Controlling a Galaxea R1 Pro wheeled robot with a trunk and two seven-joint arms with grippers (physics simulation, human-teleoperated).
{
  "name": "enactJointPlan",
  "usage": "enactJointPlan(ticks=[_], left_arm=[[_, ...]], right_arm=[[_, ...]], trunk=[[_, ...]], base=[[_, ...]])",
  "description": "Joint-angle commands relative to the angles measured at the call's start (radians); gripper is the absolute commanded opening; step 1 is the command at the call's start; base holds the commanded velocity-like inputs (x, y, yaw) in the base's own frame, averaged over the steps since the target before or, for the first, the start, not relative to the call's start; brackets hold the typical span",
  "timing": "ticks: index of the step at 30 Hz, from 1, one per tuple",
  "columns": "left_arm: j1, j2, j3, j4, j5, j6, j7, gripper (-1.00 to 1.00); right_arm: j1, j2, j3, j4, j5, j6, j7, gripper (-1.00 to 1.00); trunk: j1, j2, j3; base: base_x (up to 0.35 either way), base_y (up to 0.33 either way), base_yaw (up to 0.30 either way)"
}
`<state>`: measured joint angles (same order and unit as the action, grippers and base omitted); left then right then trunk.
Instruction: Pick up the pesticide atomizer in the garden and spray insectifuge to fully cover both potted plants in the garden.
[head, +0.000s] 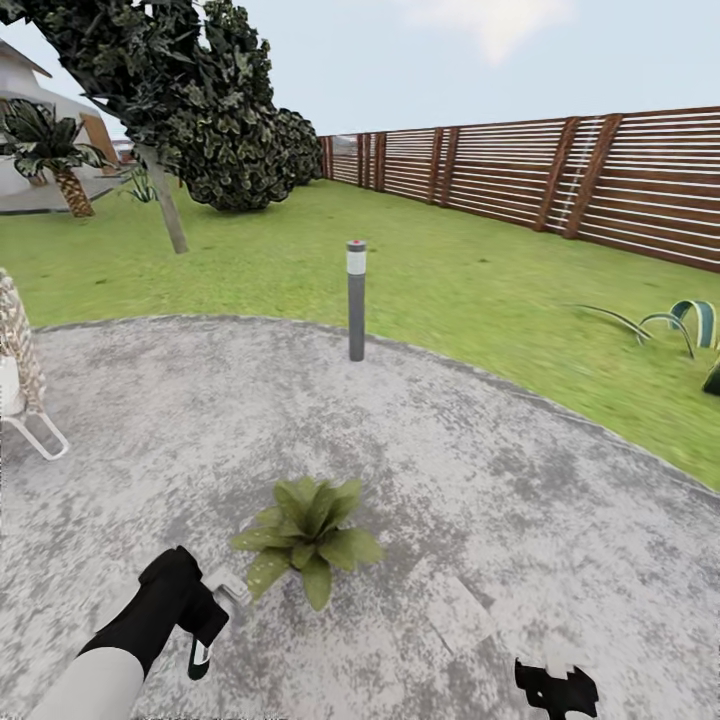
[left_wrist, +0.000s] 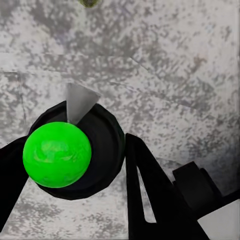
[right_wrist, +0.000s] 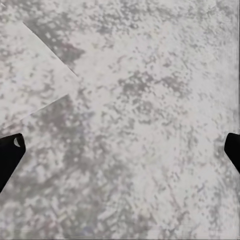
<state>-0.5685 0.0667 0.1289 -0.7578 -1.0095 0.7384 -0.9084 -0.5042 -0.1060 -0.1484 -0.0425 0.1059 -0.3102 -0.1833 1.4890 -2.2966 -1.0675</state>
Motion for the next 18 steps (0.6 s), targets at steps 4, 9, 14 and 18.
enactJointPlan(ticks=[4,9,14,18], left_arm=[[-0.001,-0.002,0.003,-0.001,-0.007,0.004,-0.009,-1.00],[-0.001,-0.004,0.002,-0.001,-0.007,0.004,-0.009,-1.00],[-0.001,-0.004,0.001,-0.002,-0.006,0.004,-0.009,-1.00],[-0.010,-0.052,-0.012,-0.016,-0.008,0.159,-0.010,-1.00]], right_arm=[[-0.001,0.000,-0.008,0.001,0.011,-0.003,-0.002,1.00],[-0.001,0.000,-0.008,0.003,0.011,-0.003,-0.002,1.00],[-0.001,0.000,-0.007,0.003,0.011,-0.003,-0.002,1.00],[-0.001,0.003,-0.007,0.005,0.012,-0.001,-0.001,1.00]], trunk=[[0.000,0.000,-0.001],[0.000,0.000,-0.001],[0.000,0.000,-0.001],[0.000,0.000,-0.001]], base=[[0.045,-0.272,0.230],[0.170,-0.245,0.273],[0.205,-0.177,0.277],[0.024,-0.019,0.278]])
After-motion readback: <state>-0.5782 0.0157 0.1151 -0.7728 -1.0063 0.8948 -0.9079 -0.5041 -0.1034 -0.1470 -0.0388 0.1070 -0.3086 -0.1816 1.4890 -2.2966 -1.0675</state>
